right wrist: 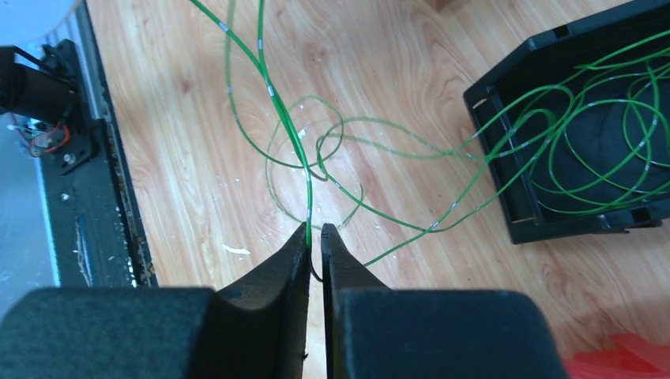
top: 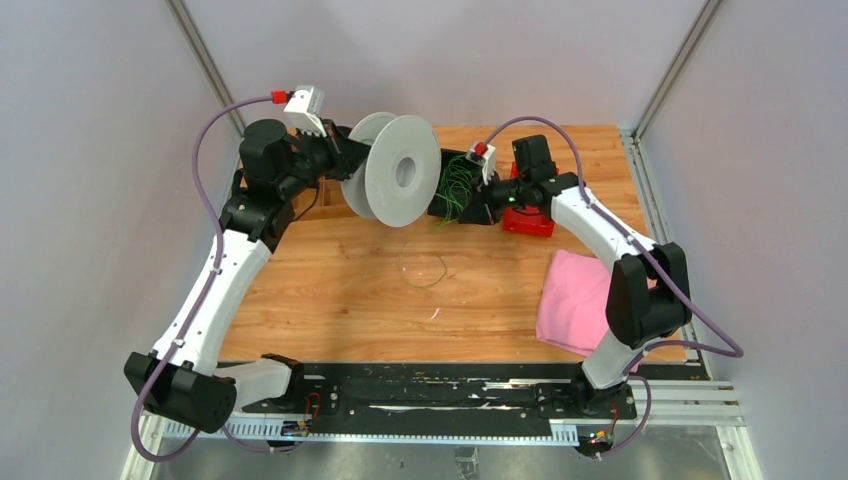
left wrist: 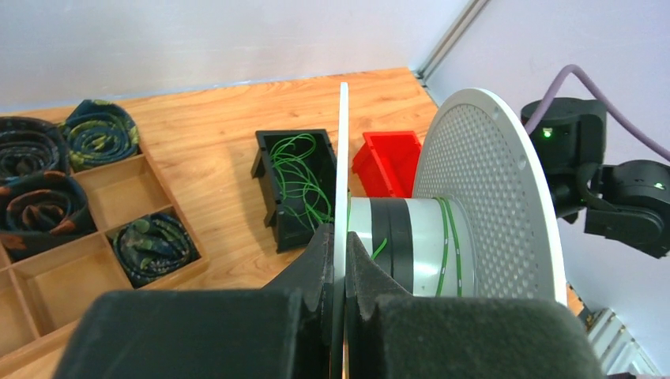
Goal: Wrap the cables
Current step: Wrap the cable around the cable reel.
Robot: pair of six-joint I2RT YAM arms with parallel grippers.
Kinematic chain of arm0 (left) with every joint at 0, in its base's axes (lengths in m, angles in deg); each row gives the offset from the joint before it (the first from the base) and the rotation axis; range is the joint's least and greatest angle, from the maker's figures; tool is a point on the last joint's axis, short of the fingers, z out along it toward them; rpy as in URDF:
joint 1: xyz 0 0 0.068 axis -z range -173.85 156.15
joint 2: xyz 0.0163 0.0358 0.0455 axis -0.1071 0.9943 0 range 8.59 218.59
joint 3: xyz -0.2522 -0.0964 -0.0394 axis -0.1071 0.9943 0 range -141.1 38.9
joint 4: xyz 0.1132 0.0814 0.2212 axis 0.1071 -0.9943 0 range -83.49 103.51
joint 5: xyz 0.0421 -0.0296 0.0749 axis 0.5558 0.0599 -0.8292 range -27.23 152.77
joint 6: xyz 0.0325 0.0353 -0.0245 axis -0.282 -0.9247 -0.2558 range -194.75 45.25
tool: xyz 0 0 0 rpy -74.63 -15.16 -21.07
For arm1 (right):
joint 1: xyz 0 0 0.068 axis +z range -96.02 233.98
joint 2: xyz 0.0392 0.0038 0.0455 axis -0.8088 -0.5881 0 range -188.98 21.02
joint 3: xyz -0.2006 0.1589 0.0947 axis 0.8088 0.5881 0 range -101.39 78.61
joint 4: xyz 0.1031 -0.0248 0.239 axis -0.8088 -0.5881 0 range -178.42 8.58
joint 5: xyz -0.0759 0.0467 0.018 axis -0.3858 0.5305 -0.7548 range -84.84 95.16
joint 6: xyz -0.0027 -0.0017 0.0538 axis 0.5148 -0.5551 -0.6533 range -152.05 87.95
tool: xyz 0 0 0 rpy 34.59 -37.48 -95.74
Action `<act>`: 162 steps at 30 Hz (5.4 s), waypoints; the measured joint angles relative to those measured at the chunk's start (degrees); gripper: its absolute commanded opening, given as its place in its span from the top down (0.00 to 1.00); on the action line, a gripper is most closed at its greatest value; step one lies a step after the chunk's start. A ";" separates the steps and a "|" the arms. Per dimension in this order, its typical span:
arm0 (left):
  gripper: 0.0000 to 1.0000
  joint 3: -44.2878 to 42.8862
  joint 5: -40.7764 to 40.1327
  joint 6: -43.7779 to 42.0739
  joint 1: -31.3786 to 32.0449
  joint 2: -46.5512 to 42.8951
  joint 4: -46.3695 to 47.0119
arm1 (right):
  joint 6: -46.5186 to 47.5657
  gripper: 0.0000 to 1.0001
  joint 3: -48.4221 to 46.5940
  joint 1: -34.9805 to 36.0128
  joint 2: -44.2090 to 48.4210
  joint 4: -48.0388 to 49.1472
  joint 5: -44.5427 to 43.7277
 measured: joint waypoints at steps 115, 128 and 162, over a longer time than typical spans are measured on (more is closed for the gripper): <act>1.00 -6.27 -50.03 -11.04 8.81 9.84 -6.27 | -25.05 0.99 -17.55 23.56 -5.07 8.46 1.22; 1.00 1.07 -42.40 -14.38 9.07 4.66 -0.04 | -15.41 0.99 -32.39 23.56 -4.42 -9.16 -10.80; 1.00 10.16 -36.28 -28.24 14.23 0.81 9.16 | 8.63 0.99 -58.18 23.82 -12.70 -23.67 -35.28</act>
